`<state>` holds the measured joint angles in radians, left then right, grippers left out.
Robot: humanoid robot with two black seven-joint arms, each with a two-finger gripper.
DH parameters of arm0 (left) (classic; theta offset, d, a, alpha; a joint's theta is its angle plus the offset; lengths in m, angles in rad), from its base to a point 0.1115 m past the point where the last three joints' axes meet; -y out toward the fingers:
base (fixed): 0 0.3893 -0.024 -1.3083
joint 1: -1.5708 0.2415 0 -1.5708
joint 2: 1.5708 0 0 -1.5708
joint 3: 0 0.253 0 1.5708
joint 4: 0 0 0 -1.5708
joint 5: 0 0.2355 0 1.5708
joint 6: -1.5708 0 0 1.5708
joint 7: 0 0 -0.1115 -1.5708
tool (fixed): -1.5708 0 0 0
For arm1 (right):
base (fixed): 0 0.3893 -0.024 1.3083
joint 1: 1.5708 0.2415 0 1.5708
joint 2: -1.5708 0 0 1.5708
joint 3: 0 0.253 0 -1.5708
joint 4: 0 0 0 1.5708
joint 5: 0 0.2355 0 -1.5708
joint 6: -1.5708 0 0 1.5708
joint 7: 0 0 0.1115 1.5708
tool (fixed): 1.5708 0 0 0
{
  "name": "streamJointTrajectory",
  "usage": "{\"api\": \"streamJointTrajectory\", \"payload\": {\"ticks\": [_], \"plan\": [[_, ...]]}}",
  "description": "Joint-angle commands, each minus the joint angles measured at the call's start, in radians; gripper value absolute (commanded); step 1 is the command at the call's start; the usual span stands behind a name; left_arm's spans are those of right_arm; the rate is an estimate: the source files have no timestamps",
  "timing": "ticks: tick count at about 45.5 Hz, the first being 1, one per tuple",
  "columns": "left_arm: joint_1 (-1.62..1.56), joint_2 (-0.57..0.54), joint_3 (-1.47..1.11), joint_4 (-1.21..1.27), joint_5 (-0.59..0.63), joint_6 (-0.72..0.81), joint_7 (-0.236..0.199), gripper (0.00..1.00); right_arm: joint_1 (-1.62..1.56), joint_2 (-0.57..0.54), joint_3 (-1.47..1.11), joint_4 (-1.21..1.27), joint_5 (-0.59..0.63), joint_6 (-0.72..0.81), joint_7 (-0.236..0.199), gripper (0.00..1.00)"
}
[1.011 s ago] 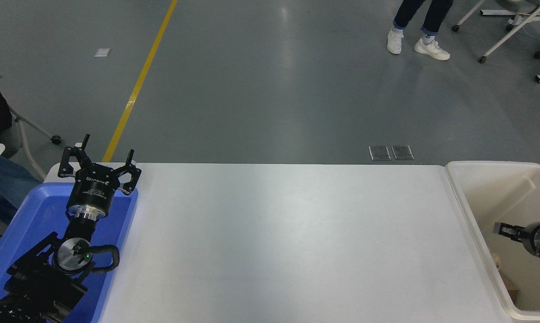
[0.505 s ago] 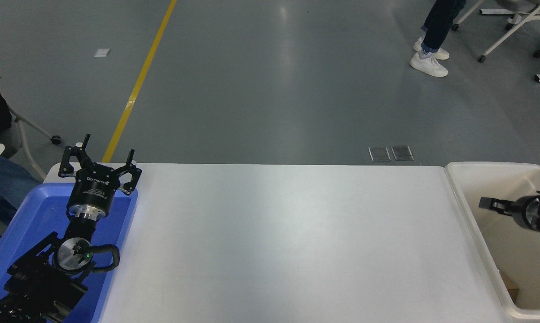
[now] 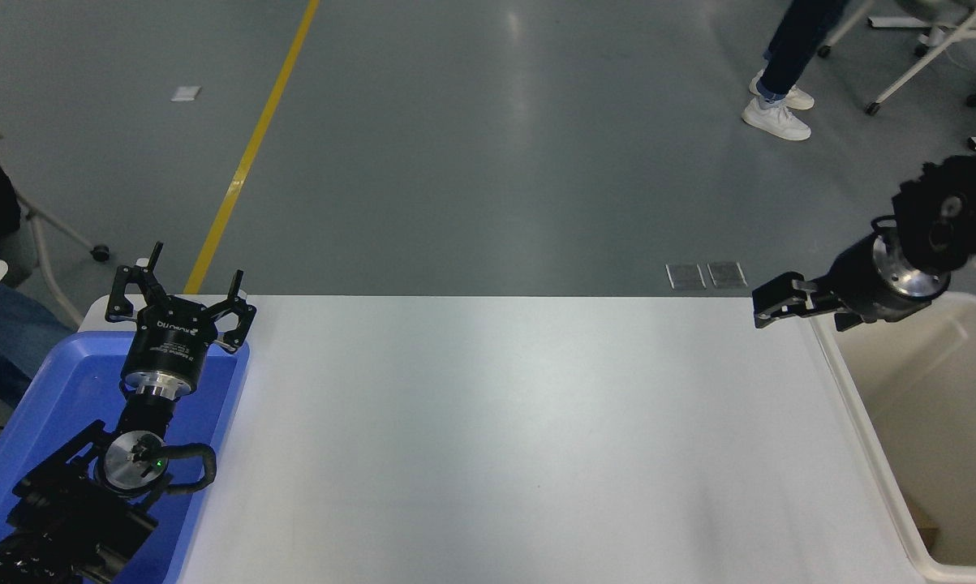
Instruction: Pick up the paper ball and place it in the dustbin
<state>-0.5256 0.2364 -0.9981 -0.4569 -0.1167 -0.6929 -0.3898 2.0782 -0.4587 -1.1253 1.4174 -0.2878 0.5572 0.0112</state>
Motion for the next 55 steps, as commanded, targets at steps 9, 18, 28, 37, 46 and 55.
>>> {"api": "streamJointTrajectory", "payload": {"ticks": [9, 18, 28, 37, 46, 55], "plan": [[0.001, 0.000, -0.001, 0.000, -0.001, 0.004, -0.003, 1.00, 0.427, 0.290, 0.001, 0.265, 0.415, 0.228, 0.004, 1.00], [0.001, 0.000, -0.001, 0.000, -0.001, 0.004, -0.003, 1.00, 0.416, 0.377, 0.006, 0.233, 0.452, 0.228, 0.004, 1.00], [0.001, 0.000, -0.001, 0.000, -0.001, 0.004, -0.003, 1.00, 0.326, 0.397, -0.039, 0.143, 0.430, 0.228, 0.004, 1.00], [0.001, 0.000, -0.001, 0.000, -0.001, 0.004, -0.003, 1.00, 0.238, 0.426, -0.091, 0.042, 0.414, 0.211, 0.003, 1.00], [0.001, 0.000, -0.001, 0.000, -0.001, 0.004, -0.003, 1.00, 0.160, 0.423, -0.142, -0.025, 0.385, 0.196, 0.004, 1.00], [0.001, 0.000, -0.001, 0.000, -0.001, 0.004, -0.003, 1.00, 0.128, 0.402, -0.149, -0.037, 0.374, 0.178, 0.004, 1.00]]}}
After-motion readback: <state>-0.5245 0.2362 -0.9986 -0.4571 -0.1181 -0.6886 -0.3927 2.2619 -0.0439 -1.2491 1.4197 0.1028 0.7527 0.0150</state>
